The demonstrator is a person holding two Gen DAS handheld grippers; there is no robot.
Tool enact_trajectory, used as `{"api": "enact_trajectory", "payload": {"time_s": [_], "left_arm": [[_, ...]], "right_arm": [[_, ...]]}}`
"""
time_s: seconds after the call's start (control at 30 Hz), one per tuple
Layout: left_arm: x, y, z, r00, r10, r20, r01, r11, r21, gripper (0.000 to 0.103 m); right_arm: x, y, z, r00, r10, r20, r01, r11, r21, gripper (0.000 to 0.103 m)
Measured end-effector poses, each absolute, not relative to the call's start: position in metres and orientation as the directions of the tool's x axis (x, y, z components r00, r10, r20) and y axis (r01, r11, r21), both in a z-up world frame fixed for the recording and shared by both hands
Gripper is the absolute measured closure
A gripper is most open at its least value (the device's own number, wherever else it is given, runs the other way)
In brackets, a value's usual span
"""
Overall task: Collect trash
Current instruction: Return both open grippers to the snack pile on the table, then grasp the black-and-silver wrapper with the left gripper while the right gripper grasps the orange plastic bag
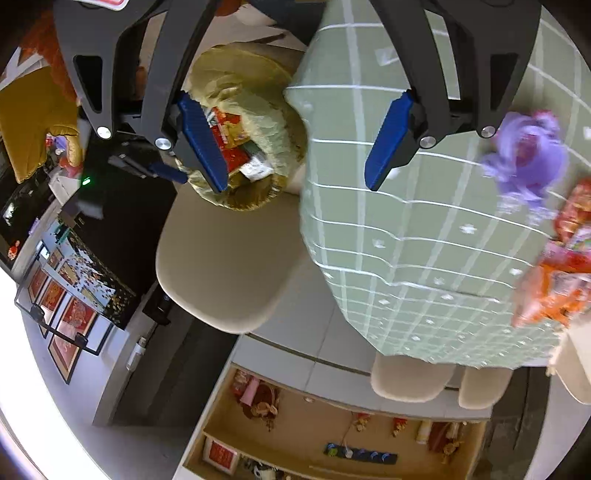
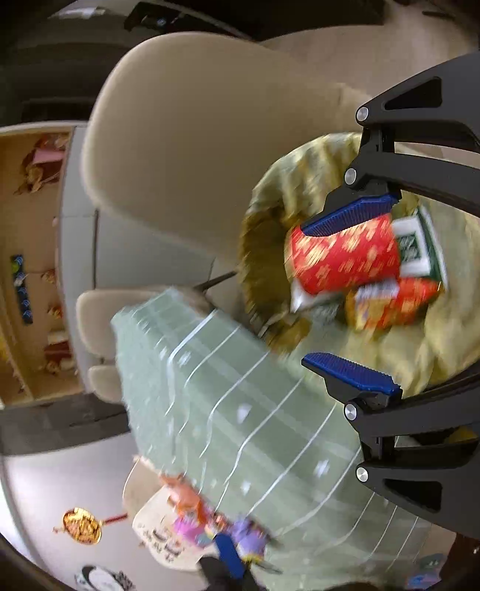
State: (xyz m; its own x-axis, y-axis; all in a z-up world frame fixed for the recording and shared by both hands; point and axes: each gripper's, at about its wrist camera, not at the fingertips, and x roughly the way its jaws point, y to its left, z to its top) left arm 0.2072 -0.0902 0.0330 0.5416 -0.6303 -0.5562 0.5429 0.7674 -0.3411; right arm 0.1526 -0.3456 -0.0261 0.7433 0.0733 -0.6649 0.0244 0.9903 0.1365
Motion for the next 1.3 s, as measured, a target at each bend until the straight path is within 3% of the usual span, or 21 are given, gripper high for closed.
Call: {"api": "enact_trajectory", "payload": {"time_s": [0.17, 0.4, 0.73, 0.97, 1.03, 1.17, 1.3], "left_arm": [[0.206, -0.029, 0.043, 0.639, -0.548, -0.540, 0.465, 0.834, -0.296, 0.031], [0.209, 0.078, 0.041, 0.750, -0.369, -0.549, 0.274, 0.929, -0.251, 0.031], [0.245, 0.202, 0.017, 0.749, -0.194, -0.633, 0.091, 0.977, -0.192, 0.032], [0.279, 0.218, -0.016, 0.626, -0.172, -0.760, 0.044, 0.981, -0.187, 0.045], [0.285, 0.217, -0.015, 0.623, -0.163, -0.765, 0.041, 0.983, -0.177, 0.048], [0.297, 0.210, -0.016, 0.619, -0.131, -0.774, 0.037, 0.990, -0.139, 0.071], [0.291, 0.209, -0.011, 0.651, -0.155, -0.743, 0.022, 0.982, -0.185, 0.073]], "right_arm": [[0.166, -0.304, 0.007, 0.791, 0.148, -0.593, -0.062, 0.985, 0.162, 0.041], [0.195, -0.236, 0.024, 0.790, 0.245, -0.562, -0.183, 0.969, 0.165, 0.041], [0.231, -0.152, 0.025, 0.750, 0.280, -0.600, -0.283, 0.955, 0.092, 0.041], [0.248, -0.123, 0.021, 0.720, 0.276, -0.637, -0.300, 0.951, 0.073, 0.041], [0.253, -0.115, 0.021, 0.708, 0.246, -0.662, -0.288, 0.956, 0.047, 0.041], [0.263, -0.108, 0.023, 0.679, 0.280, -0.679, -0.318, 0.945, 0.072, 0.041], [0.276, -0.102, 0.031, 0.677, 0.351, -0.647, -0.378, 0.920, 0.104, 0.041]]}}
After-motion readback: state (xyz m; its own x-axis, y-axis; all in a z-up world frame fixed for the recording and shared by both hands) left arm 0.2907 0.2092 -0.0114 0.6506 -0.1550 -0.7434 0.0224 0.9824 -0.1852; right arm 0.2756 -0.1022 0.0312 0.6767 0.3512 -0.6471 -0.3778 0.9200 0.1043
